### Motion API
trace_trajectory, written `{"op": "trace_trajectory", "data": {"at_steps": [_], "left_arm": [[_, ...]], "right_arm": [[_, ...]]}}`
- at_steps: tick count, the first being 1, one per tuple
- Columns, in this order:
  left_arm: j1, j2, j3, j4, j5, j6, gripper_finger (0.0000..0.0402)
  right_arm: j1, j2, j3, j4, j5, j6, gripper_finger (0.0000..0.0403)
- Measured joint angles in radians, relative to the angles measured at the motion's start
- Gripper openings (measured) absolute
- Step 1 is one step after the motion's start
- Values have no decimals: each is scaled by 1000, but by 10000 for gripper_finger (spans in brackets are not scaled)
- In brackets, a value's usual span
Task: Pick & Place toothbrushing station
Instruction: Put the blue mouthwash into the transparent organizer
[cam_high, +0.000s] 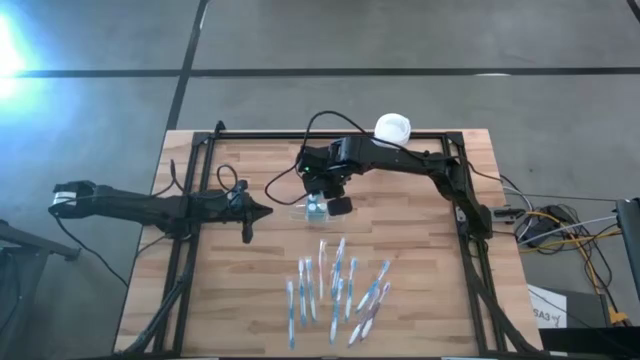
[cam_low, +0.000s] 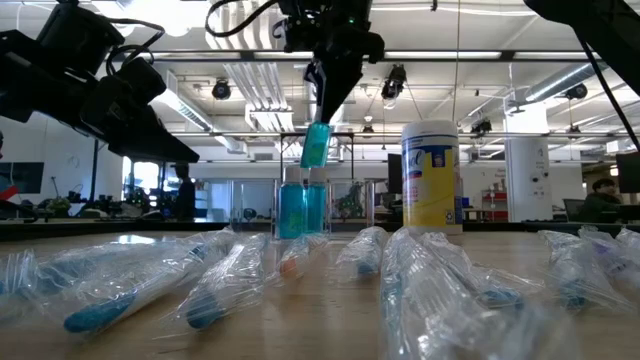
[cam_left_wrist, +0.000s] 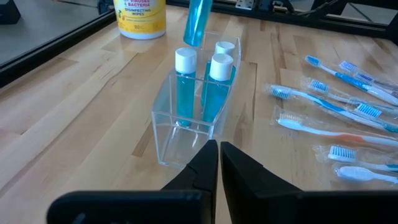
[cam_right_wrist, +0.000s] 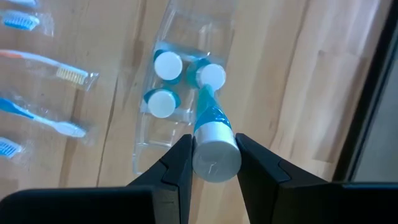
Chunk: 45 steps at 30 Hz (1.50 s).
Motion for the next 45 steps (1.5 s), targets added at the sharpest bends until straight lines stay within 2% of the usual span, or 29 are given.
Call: {"op": "trace_trajectory", "data": {"at_steps": [13, 26, 45], "left_arm": [[0, 0, 0, 0, 0, 0, 30], [1, 0, 0, 0, 0, 0, 28], [1, 0, -1, 0, 0, 24, 19]], "right_arm": [[1, -6, -68, 67, -17, -50, 91], [4, 3, -6, 68, -26, -105, 91], [11, 14, -7, 58, -22, -253, 91]]}}
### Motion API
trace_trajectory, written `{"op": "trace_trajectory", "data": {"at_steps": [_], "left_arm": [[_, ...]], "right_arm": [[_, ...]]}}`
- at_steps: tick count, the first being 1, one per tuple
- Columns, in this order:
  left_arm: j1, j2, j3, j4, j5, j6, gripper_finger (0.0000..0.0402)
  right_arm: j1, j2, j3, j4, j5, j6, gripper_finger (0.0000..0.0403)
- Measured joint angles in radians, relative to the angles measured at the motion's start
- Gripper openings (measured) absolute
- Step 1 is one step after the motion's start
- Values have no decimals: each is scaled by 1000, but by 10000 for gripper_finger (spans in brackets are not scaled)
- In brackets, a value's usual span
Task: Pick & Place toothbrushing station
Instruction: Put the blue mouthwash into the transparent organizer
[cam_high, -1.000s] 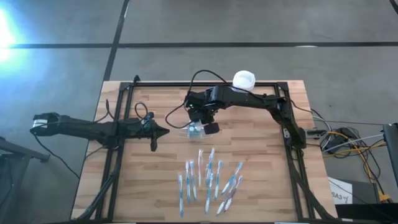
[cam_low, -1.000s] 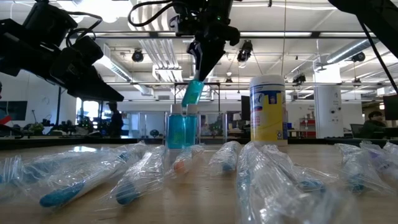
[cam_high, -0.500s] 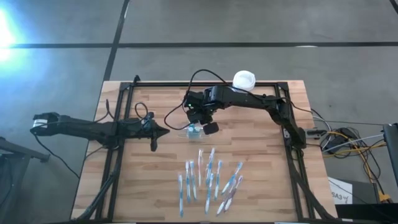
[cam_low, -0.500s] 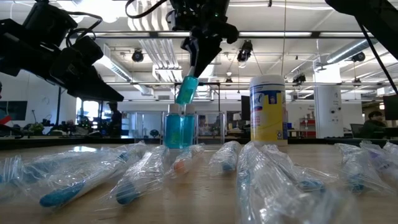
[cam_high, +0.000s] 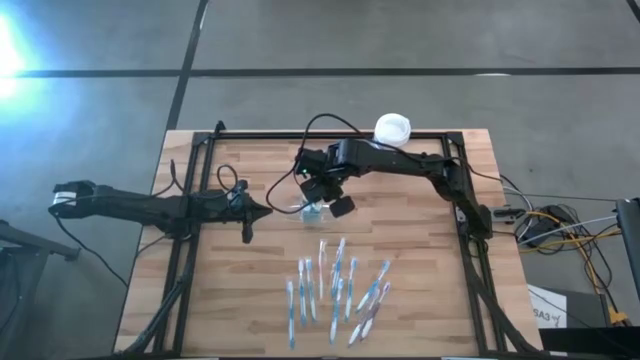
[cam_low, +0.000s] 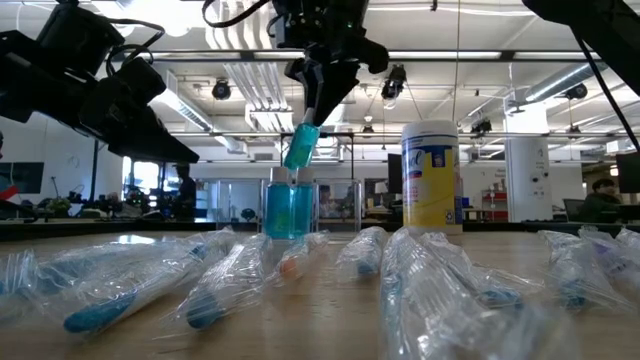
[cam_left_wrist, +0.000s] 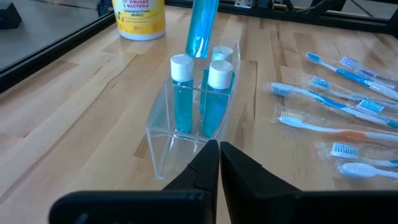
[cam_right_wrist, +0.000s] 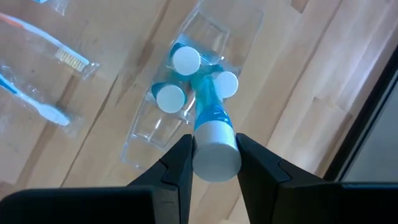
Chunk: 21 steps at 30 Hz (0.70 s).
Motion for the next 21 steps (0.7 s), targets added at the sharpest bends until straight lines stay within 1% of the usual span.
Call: {"op": "trace_trajectory", "data": {"at_steps": [12, 21], "left_arm": [[0, 0, -1, -1, 0, -1, 21], [0, 0, -11, 0, 0, -2, 14]], "right_arm": [[-2, 71, 0, -5, 5, -30, 91], [-4, 105, -2, -8, 5, -54, 91]]}}
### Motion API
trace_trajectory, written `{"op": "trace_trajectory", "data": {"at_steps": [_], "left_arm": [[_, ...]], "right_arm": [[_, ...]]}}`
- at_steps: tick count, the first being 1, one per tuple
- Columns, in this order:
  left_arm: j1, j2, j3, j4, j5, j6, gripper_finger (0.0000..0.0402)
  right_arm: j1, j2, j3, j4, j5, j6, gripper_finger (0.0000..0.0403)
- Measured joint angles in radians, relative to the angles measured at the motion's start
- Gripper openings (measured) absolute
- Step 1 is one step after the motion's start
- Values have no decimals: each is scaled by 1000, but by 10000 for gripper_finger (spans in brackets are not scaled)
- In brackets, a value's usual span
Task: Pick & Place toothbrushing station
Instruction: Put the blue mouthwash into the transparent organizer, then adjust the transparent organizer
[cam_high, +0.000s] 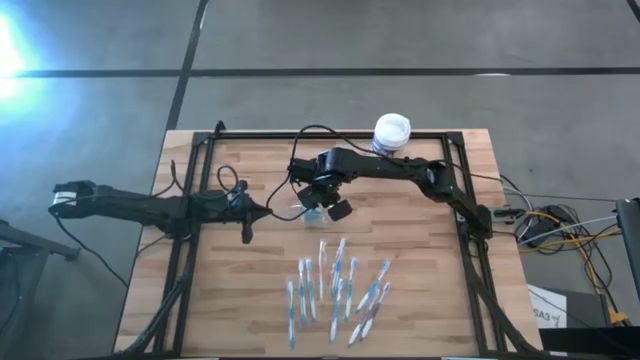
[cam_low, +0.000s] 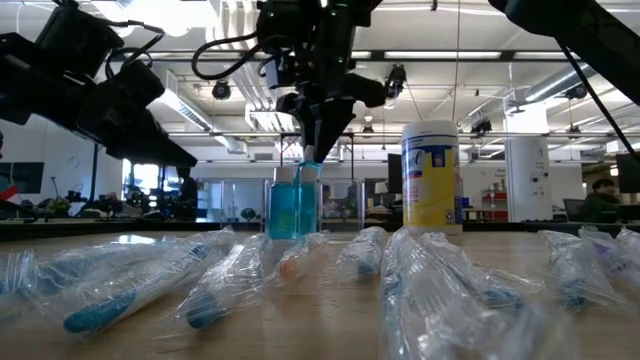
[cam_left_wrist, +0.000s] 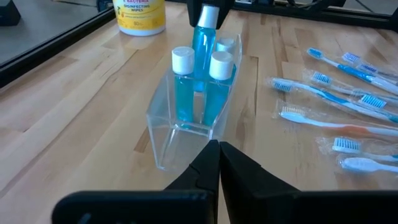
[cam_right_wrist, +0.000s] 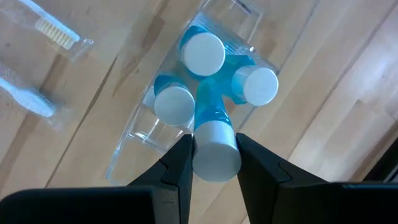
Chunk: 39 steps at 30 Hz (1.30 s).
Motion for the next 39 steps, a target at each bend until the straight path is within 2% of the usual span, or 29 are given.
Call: {"op": "trace_trajectory", "data": {"at_steps": [11, 20, 28, 34, 37, 39], "left_arm": [[0, 0, -3, -1, 0, 0, 19], [0, 0, -3, 0, 0, -3, 15], [0, 0, -3, 0, 0, -3, 21], [-1, 0, -3, 0, 0, -3, 17], [0, 0, -3, 0, 0, -3, 16], [0, 0, -3, 0, 0, -3, 17]], "right_arm": [[-3, 31, -2, 9, -1, -7, 93], [-5, 32, -2, 13, -1, 6, 136], [-5, 31, 0, 14, 0, 20, 138], [-5, 22, 74, -48, 64, 77, 138], [-6, 21, 149, -125, 97, 142, 142], [-6, -9, 144, -139, 113, 198, 143]]}}
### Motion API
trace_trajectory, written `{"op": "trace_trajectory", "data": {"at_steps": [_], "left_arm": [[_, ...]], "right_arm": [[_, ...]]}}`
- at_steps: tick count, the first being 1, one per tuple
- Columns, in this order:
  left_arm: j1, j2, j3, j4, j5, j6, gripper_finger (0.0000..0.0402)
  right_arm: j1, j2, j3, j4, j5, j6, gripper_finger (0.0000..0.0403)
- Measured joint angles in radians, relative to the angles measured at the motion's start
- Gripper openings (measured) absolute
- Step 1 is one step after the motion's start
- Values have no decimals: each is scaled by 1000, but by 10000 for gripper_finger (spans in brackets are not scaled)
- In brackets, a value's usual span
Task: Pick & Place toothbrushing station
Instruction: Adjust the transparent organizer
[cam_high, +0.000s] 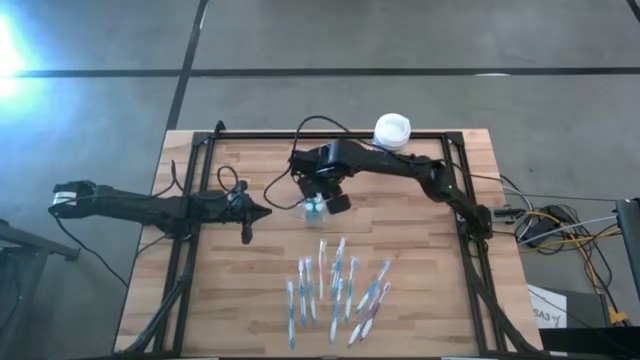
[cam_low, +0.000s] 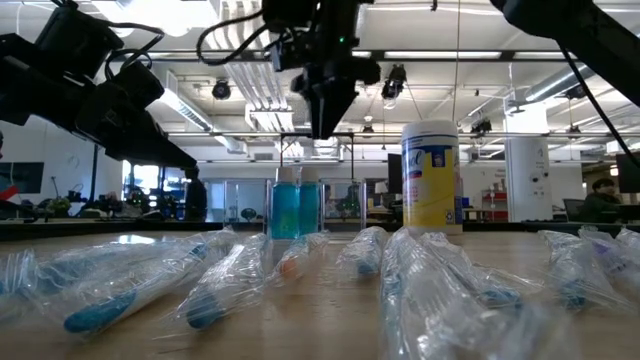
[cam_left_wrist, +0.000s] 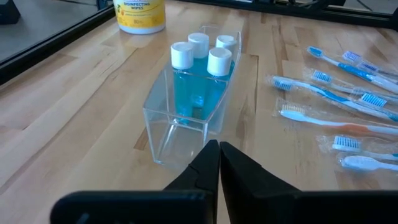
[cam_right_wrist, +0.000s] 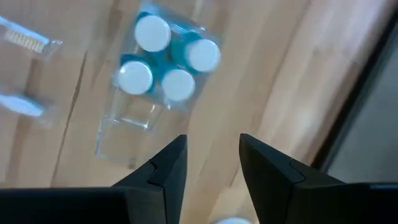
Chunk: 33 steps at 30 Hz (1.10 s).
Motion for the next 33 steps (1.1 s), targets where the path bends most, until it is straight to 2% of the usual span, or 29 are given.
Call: {"op": "trace_trajectory", "data": {"at_steps": [5, 9, 17, 23, 30, 33], "left_arm": [[0, 0, 0, -3, 0, -1, 21], [0, 0, 0, -13, 0, -3, 18], [1, 0, 0, -69, 0, -55, 7], [1, 0, 0, -73, -1, -85, 10], [1, 0, 0, -67, -1, -79, 10], [1, 0, 0, -69, -1, -87, 8]], "right_arm": [[0, -110, -54, -7, -8, 147, 134], [17, -248, -194, 175, -94, 215, 116], [90, -561, -779, 698, -43, 332, 66], [120, -768, -1207, 1075, 55, 468, 21], [138, -985, -1563, 1441, 150, 561, 9], [137, -1040, -1705, 1643, 157, 584, 8]]}}
